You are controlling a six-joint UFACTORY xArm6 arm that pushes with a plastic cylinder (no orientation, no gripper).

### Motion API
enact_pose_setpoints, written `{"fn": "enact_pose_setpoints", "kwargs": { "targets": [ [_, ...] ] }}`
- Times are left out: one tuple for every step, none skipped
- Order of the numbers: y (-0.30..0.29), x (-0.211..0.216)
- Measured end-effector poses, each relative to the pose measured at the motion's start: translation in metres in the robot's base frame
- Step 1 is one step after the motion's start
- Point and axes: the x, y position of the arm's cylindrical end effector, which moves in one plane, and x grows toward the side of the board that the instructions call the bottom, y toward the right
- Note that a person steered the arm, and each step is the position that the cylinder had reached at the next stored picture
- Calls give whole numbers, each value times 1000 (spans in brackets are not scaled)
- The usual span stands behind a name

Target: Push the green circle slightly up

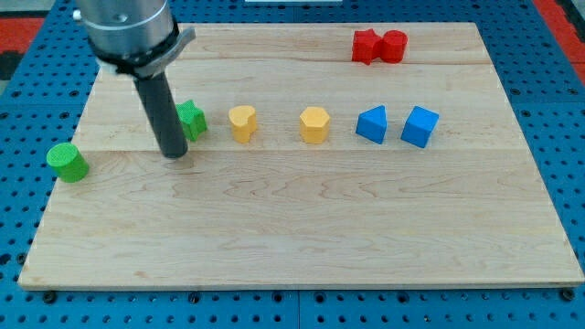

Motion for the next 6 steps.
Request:
{"fn": "enact_pose_setpoints", "kwargs": {
  "targets": [
    [-39, 76],
    [-117, 74],
    [-154, 51],
    [-116, -3],
    [-90, -32],
    [-115, 4]
  ]
}}
